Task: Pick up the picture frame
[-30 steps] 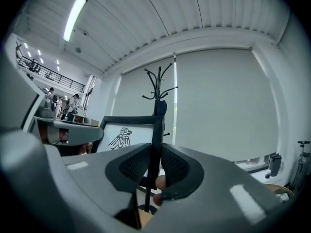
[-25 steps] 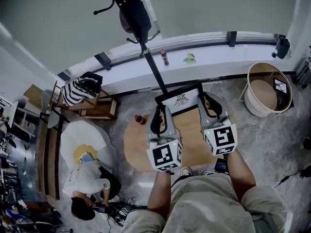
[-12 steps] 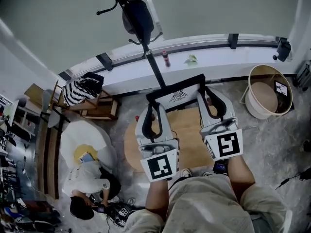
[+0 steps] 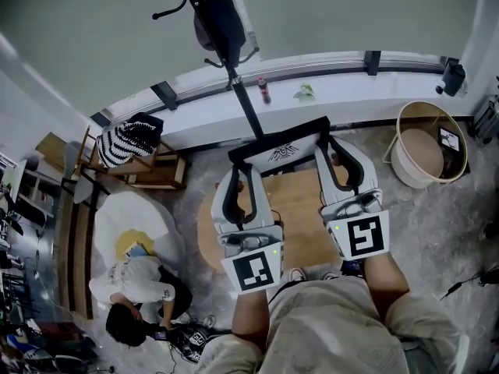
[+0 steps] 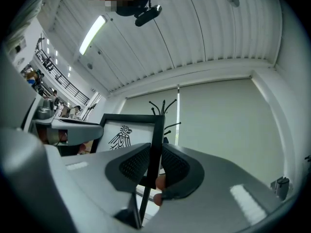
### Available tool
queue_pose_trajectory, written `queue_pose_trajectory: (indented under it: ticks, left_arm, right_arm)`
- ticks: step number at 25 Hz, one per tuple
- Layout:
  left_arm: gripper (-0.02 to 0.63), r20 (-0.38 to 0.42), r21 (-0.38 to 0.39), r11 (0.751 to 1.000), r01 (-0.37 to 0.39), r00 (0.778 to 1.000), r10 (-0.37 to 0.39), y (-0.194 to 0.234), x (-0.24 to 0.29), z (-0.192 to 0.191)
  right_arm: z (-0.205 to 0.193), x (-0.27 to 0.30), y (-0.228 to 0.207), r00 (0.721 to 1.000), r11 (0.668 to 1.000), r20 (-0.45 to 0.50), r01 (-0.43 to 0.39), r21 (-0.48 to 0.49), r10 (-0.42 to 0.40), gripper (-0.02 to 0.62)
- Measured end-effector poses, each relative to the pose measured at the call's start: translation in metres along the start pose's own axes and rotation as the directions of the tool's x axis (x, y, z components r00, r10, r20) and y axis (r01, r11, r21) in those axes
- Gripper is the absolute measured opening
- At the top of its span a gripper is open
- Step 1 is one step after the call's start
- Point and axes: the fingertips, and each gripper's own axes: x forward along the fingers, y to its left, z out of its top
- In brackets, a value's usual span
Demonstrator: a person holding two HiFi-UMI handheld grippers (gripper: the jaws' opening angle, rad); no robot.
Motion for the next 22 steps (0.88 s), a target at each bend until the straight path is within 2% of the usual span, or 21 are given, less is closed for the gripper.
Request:
queue_pose_trajectory:
  ticks: [22]
  left_arm:
    - [0.089,-0.014,0.015,1.000,-0.012,1.000,0.013,0.0025,-0.0021,0.0002]
  right_arm:
    - [-0.0027,0.0030,0.0041,1.000,0.999,-0.011,-0.025,-0.021,0.025,0.077]
